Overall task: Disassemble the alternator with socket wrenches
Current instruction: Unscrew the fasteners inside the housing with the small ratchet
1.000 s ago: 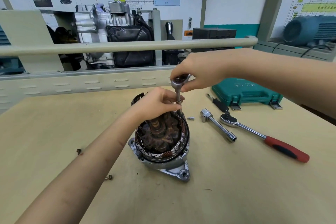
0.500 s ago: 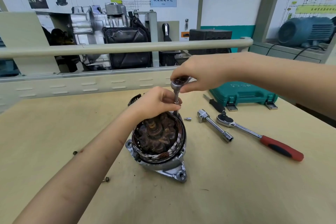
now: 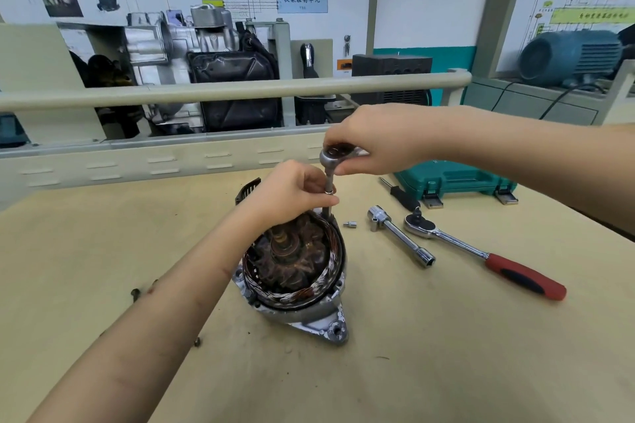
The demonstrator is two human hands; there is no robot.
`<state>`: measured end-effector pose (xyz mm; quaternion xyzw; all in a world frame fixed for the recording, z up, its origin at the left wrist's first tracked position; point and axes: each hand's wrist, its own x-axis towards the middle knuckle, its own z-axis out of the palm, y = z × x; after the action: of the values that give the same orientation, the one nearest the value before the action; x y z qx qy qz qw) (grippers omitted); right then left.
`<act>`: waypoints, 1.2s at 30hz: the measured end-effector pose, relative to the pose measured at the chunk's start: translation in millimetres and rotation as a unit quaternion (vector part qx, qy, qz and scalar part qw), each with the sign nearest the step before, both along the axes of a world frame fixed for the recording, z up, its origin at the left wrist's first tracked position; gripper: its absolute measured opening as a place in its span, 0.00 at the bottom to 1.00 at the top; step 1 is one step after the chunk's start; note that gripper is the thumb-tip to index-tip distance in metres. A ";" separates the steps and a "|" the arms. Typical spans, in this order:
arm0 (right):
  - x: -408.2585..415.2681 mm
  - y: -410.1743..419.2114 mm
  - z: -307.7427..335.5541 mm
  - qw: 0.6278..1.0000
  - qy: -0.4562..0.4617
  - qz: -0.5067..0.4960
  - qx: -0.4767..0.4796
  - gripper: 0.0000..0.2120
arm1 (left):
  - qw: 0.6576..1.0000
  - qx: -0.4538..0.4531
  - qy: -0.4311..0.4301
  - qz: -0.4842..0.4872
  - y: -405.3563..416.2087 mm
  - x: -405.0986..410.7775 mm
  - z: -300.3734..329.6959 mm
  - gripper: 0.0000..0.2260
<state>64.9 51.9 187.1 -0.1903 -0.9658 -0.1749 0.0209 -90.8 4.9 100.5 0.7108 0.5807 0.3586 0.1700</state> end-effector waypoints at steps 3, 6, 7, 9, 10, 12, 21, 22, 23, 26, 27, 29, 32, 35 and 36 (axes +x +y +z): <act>-4.5 -1.4 -2.6 0.997 0.008 -0.045 0.069 0.23 | 0.998 0.032 0.036 0.038 2.5 3.7 -1.8 0.09; -6.1 -2.7 -3.0 0.999 0.030 -0.024 0.000 0.17 | 1.000 0.010 0.018 0.010 1.1 2.4 0.1 0.07; -6.1 -3.5 -2.0 0.999 0.024 -0.006 -0.022 0.13 | 1.000 -0.008 -0.001 -0.011 -0.3 1.1 1.1 0.05; -6.4 -4.4 0.9 0.998 0.008 0.023 -0.057 0.06 | 0.999 -0.030 -0.025 -0.032 -3.2 -1.6 2.1 0.07; -6.9 -5.0 2.0 0.998 0.001 0.028 -0.060 0.06 | 0.999 -0.029 -0.024 -0.028 -4.0 -2.7 2.0 0.07; -9.4 -5.3 2.2 1.000 -0.008 0.017 -0.017 0.10 | 1.000 -0.006 -0.008 -0.003 -3.9 -2.2 0.2 0.07; -16.2 -3.9 0.4 0.998 0.014 -0.003 -0.058 0.17 | 0.999 -0.007 -0.033 -0.022 -3.9 -3.8 -3.0 0.06; -16.1 -4.9 1.4 0.997 0.016 -0.003 -0.070 0.20 | 0.999 -0.013 -0.040 -0.029 -5.2 -4.3 -2.6 0.07; -16.5 -5.2 1.6 0.998 0.009 -0.007 -0.059 0.21 | 0.999 -0.007 -0.030 -0.020 -5.1 -4.6 -2.8 0.09; -21.1 -8.7 1.4 0.999 -0.001 -0.029 0.046 0.20 | 0.998 0.035 0.033 0.037 -2.4 -1.4 -3.0 0.11; -22.1 -10.7 1.8 0.997 0.009 -0.044 0.065 0.23 | 0.997 0.041 0.049 0.049 -0.6 -0.1 -2.3 0.10; -22.9 -10.3 2.2 0.996 0.027 -0.048 0.070 0.23 | 0.996 0.035 0.065 0.059 2.4 0.2 -0.7 0.08; -21.1 -8.7 3.2 1.000 0.015 -0.022 -0.002 0.16 | 1.000 -0.006 0.018 0.008 0.4 -1.9 0.3 0.05; -19.9 -8.4 5.2 1.000 0.010 -0.015 -0.017 0.15 | 1.000 -0.019 -0.017 -0.007 -2.3 -3.7 -0.3 0.06; -20.1 -8.0 4.5 1.000 0.012 -0.025 0.010 0.17 | 1.000 -0.005 0.001 0.006 -1.3 -3.1 -1.1 0.07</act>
<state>44.8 44.0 191.6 -0.2161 -0.9586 -0.1829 0.0303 -93.9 3.7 99.4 0.7065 0.5873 0.3560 0.1709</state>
